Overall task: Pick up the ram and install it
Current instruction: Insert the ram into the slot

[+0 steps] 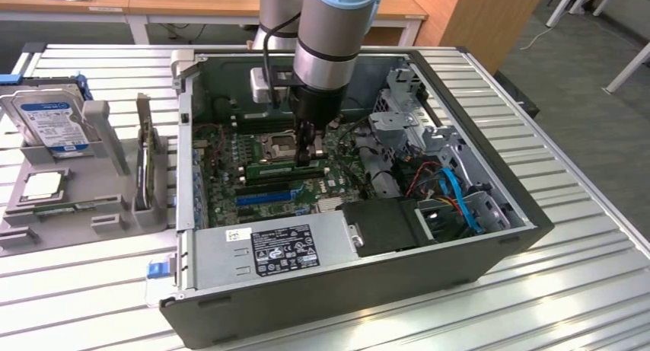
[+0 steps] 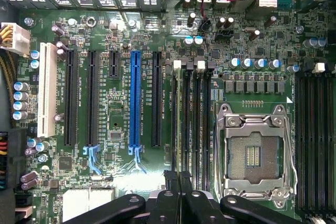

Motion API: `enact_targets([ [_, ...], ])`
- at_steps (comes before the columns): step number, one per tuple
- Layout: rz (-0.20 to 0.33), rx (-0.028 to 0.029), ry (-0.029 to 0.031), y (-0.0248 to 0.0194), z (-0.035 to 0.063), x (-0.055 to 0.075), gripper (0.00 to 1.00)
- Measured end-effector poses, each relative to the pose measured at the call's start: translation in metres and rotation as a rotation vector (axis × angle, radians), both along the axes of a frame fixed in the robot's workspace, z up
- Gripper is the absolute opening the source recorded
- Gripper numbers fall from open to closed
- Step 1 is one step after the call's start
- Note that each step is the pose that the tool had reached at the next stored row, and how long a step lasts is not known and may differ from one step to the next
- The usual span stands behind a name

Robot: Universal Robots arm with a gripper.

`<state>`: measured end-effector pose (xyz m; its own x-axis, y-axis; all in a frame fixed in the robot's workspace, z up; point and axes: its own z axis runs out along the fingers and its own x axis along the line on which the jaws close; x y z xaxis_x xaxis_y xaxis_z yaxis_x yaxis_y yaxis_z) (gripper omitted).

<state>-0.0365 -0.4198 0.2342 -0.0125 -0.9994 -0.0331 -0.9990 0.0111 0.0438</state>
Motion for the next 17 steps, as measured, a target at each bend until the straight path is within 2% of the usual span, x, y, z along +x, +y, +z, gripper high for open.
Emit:
enact_targets([
  [4,-0.001,-0.0001,0.0098,0.0000,0.0000,0.0020,0.11],
  [6,-0.003,0.0000,0.0122,0.0000,0.0000,0.0027,0.11],
  [17,-0.008,0.0003,0.0123,0.0000,-0.0002,0.0028,0.11],
])
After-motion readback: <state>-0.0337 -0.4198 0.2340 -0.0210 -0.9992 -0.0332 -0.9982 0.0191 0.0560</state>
